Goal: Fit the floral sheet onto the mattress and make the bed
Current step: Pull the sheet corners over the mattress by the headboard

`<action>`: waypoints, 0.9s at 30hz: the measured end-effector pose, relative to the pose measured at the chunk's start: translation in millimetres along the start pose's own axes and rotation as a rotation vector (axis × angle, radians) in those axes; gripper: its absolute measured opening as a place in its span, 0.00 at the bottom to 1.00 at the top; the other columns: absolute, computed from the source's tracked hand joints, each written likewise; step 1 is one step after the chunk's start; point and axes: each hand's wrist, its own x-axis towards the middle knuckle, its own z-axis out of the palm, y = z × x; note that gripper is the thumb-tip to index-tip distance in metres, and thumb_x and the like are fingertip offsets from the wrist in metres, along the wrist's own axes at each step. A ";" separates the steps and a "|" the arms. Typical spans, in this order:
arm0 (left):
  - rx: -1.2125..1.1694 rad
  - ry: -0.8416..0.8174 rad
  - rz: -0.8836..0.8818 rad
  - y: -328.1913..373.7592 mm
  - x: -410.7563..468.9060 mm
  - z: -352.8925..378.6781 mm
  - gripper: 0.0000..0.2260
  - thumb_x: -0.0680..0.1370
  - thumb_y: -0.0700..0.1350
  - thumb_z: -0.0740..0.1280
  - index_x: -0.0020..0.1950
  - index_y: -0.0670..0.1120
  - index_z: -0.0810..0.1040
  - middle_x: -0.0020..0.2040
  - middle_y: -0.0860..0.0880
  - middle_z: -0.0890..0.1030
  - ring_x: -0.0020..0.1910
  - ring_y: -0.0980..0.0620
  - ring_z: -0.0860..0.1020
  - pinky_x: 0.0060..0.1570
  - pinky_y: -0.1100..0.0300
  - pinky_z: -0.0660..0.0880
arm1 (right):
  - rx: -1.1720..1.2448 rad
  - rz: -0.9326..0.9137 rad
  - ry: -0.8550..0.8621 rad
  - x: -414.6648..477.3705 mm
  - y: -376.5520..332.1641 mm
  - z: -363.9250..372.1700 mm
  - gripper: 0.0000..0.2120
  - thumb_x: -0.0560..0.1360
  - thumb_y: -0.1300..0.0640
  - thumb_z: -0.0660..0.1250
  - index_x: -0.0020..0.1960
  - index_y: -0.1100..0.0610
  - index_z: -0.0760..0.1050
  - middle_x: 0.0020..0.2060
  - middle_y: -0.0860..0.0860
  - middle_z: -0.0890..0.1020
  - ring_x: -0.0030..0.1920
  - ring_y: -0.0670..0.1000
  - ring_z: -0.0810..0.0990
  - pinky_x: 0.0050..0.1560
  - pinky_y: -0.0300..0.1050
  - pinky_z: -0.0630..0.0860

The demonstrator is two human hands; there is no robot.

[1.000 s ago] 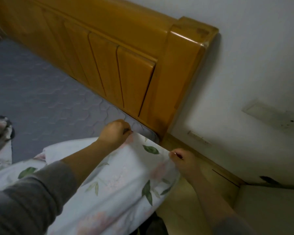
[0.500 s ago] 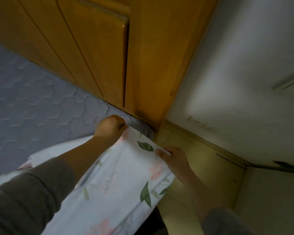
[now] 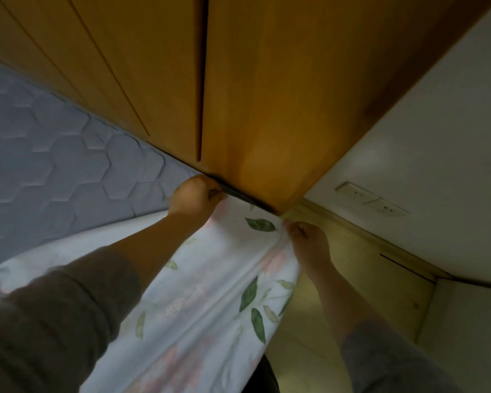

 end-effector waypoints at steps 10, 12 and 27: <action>-0.016 -0.130 -0.081 -8.4 21.3 27.0 0.06 0.75 0.49 0.68 0.47 0.49 0.82 0.49 0.48 0.81 0.49 0.46 0.76 0.50 0.54 0.75 | -0.394 0.035 -0.165 35.4 16.3 12.0 0.21 0.80 0.48 0.57 0.32 0.57 0.69 0.29 0.50 0.72 0.34 0.51 0.71 0.30 0.40 0.62; -0.005 -0.195 -0.036 -8.6 21.8 28.6 0.06 0.75 0.50 0.68 0.46 0.50 0.83 0.49 0.50 0.81 0.49 0.47 0.76 0.50 0.54 0.75 | -0.466 0.060 -0.160 37.8 18.4 12.0 0.19 0.81 0.48 0.56 0.40 0.61 0.75 0.35 0.52 0.75 0.39 0.52 0.73 0.36 0.41 0.65; 0.024 -0.508 -0.231 -52.3 14.6 -17.7 0.14 0.80 0.51 0.61 0.61 0.44 0.76 0.58 0.42 0.77 0.53 0.43 0.76 0.52 0.55 0.73 | 0.025 0.049 -0.119 20.9 2.6 38.6 0.07 0.77 0.49 0.63 0.47 0.53 0.74 0.39 0.43 0.76 0.41 0.44 0.76 0.37 0.31 0.68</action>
